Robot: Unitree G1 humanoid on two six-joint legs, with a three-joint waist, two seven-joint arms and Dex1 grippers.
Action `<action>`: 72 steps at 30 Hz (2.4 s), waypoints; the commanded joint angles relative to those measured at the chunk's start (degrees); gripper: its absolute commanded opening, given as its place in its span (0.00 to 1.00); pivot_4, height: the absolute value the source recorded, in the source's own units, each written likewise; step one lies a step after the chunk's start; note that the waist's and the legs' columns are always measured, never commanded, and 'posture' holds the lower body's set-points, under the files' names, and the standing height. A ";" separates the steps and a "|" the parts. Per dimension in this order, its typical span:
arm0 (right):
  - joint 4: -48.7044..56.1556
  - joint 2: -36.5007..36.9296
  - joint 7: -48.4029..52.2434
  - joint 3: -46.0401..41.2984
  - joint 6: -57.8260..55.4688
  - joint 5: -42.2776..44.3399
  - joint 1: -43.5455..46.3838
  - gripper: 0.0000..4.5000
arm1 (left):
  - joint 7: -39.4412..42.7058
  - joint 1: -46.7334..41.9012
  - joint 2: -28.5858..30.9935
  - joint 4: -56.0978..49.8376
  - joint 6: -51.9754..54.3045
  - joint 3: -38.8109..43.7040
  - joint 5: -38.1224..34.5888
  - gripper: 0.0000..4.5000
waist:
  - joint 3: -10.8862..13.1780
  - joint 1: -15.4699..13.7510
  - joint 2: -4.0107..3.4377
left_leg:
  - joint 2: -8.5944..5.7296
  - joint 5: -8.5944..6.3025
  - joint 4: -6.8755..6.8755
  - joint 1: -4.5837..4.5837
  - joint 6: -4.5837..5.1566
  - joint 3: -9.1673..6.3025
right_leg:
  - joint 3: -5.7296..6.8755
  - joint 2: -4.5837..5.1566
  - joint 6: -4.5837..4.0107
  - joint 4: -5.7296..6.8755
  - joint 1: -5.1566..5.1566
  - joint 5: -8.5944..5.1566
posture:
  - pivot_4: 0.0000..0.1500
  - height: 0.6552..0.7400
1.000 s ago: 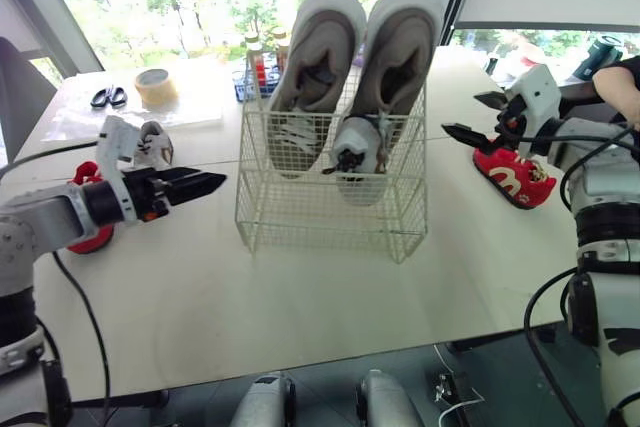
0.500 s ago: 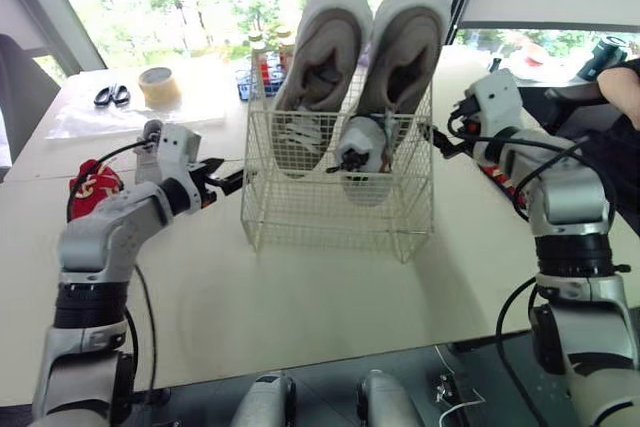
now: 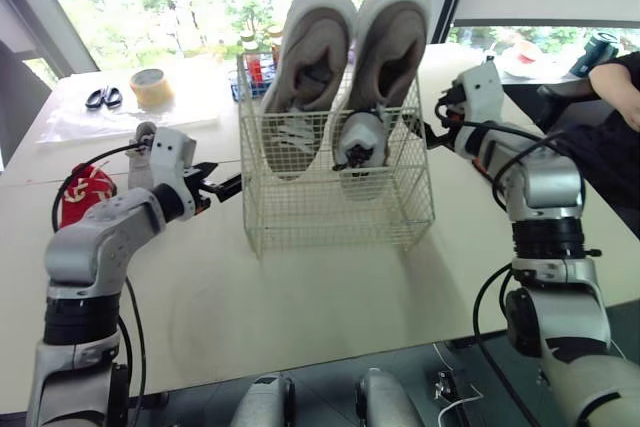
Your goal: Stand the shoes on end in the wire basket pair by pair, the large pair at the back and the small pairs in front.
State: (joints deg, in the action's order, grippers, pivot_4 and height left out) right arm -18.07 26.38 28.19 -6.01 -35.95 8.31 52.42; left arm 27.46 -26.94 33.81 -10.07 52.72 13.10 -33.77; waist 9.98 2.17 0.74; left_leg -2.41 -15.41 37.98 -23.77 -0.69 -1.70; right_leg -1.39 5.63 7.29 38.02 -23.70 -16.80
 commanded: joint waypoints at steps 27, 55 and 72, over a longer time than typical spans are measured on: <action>-0.90 4.35 10.24 6.75 9.25 -5.84 -0.56 0.99 | 4.26 0.23 11.38 -5.18 5.25 10.60 -5.55 1.00 | -0.01 1.38 0.02 | 0.03 0.01 -0.10 -0.23 -0.04 0.02 | -0.06 -0.01 0.00 0.03 -0.33 0.00 | 1.00 1.00; 39.70 28.48 23.43 -13.89 -17.61 38.44 -1.32 0.99 | -19.79 -30.19 3.34 55.77 -8.48 4.24 18.72 1.00 | -0.01 -1.61 0.13 | -0.02 0.01 0.21 -0.64 -0.01 -0.02 | 0.06 0.03 0.01 0.18 -0.61 0.02 | 1.00 1.00; 39.57 30.41 21.18 -12.52 -17.48 43.60 0.52 0.99 | -18.62 -31.25 1.43 64.00 -11.52 4.84 18.55 1.00 | -0.02 -1.63 0.16 | -0.03 -0.03 0.24 -0.64 0.07 -0.02 | 0.06 0.05 0.01 0.27 -0.63 0.02 | 1.00 1.00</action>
State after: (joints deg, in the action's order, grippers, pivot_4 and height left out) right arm 20.79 55.52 49.60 -17.29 -54.36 51.03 52.02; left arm 8.59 -57.41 35.35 55.45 39.91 17.08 -14.53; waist 9.95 0.54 0.90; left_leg -2.44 -15.45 38.23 -24.41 -0.62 -1.72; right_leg -1.33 5.68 7.30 38.30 -24.33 -16.79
